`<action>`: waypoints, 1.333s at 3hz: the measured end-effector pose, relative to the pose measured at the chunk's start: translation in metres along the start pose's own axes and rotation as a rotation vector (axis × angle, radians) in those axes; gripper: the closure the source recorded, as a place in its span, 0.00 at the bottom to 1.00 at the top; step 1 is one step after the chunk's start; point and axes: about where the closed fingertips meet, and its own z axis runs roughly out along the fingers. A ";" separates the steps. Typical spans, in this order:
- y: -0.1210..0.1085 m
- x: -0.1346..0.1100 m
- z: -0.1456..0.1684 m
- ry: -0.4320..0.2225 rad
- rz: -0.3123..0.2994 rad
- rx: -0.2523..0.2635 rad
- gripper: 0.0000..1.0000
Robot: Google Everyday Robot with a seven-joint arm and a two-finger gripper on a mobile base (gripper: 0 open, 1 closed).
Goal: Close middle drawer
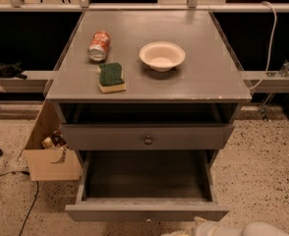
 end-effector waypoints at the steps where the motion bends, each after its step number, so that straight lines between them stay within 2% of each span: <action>1: -0.009 0.016 0.015 0.034 -0.008 0.033 0.00; 2: -0.010 0.016 0.019 0.036 -0.005 0.034 0.00; 4: -0.038 0.019 0.064 0.069 0.041 0.068 0.00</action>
Offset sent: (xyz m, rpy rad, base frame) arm -0.0046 0.0013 -0.0199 -0.0333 0.0184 0.0051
